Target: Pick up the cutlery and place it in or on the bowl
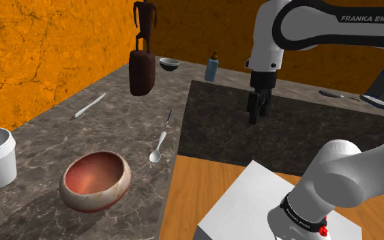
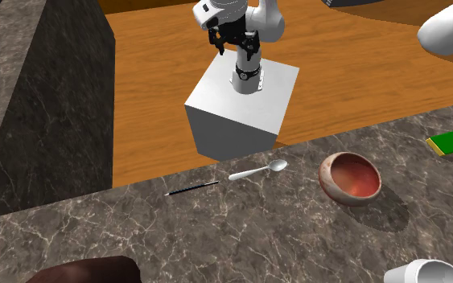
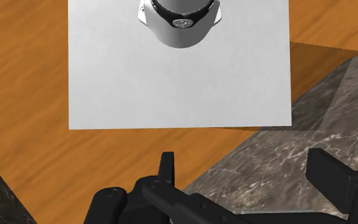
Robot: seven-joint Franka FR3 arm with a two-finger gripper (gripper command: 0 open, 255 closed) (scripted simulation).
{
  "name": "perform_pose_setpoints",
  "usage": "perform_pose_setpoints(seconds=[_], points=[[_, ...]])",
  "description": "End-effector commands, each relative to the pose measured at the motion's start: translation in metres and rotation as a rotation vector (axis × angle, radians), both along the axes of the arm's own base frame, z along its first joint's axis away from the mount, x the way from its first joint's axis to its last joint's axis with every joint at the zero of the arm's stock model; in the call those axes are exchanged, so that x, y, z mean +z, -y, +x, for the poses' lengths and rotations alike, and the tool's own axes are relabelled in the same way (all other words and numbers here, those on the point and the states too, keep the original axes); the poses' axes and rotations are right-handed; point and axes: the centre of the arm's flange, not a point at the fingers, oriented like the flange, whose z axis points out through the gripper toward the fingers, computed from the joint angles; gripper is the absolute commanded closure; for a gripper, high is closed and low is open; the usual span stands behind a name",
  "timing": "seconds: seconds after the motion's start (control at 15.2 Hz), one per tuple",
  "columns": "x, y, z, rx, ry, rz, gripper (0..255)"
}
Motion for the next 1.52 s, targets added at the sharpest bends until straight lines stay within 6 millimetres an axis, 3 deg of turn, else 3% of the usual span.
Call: perform_pose_setpoints(seconds=[0.0,0.79,1.45], points=[[0.000,0.000,0.000,0.000,0.000,0.000,0],[-0.070,-0.089,0.077,-0.402,0.068,0.020,0],[-0.122,-0.135,0.167,-0.738,0.125,0.036,0]])
